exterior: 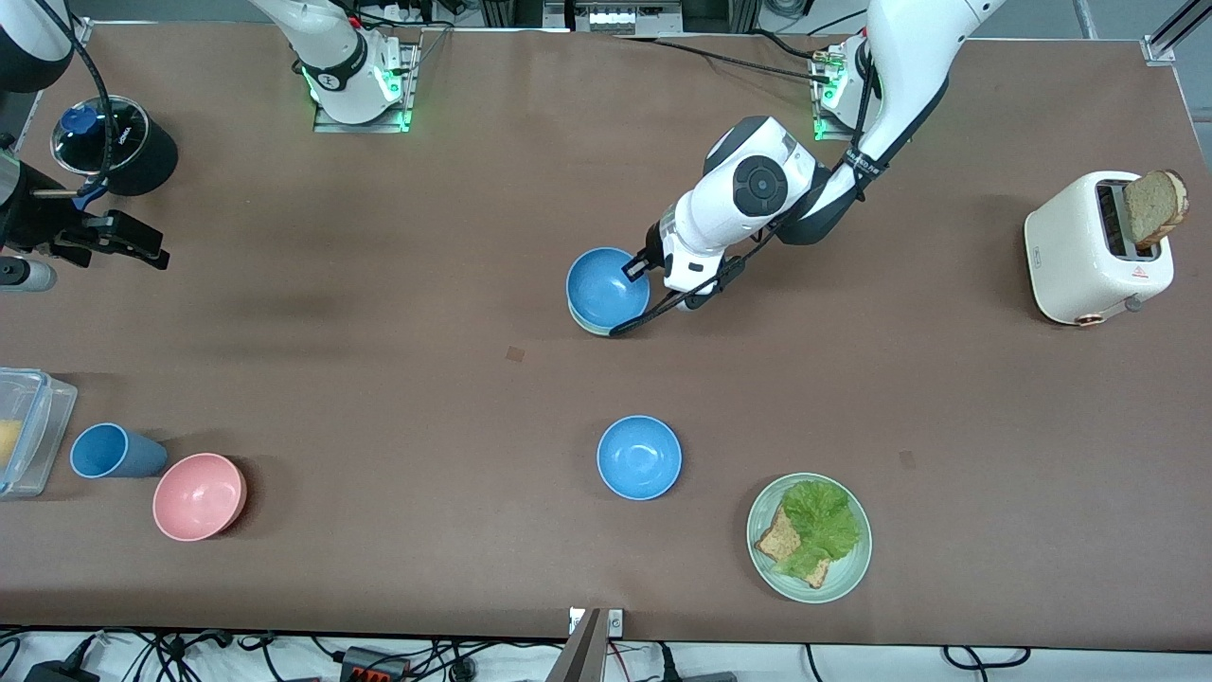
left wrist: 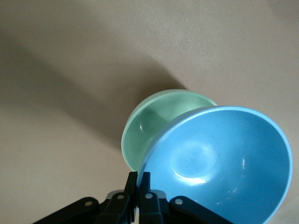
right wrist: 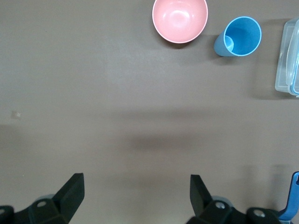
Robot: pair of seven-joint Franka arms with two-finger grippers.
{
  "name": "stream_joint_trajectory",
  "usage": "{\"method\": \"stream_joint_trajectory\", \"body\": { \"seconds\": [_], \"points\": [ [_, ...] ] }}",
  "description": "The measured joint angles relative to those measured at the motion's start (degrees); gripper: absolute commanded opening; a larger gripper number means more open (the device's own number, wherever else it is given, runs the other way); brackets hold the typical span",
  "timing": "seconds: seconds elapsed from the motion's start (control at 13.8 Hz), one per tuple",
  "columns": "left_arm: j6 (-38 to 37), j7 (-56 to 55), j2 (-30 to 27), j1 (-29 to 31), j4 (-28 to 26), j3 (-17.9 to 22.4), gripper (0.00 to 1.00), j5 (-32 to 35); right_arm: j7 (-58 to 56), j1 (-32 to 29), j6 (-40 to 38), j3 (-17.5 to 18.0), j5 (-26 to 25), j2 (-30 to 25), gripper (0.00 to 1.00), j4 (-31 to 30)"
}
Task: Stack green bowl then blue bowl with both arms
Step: 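Lower the blue bowl into the green bowl with the left gripper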
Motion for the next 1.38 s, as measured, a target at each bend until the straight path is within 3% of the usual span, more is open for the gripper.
{"method": "stream_joint_trajectory", "body": {
  "seconds": [0.87, 1.01, 1.38],
  "points": [
    [1.72, -0.05, 2.07, -1.74, -0.25, 1.96, 0.01, 3.87, 0.00, 0.00, 0.06, 0.00, 0.00, 0.00, 1.00, 0.00],
    [1.81, -0.05, 2.08, -2.50, -0.24, 2.79, 0.18, 3.93, 0.00, -0.01, 0.06, -0.01, 0.00, 0.00, 1.00, -0.01],
    [2.20, -0.61, 2.07, -3.51, 0.19, 4.07, 0.24, 3.94, 0.00, -0.01, 0.09, -0.06, 0.00, 0.00, 1.00, -0.01]
  ]
}}
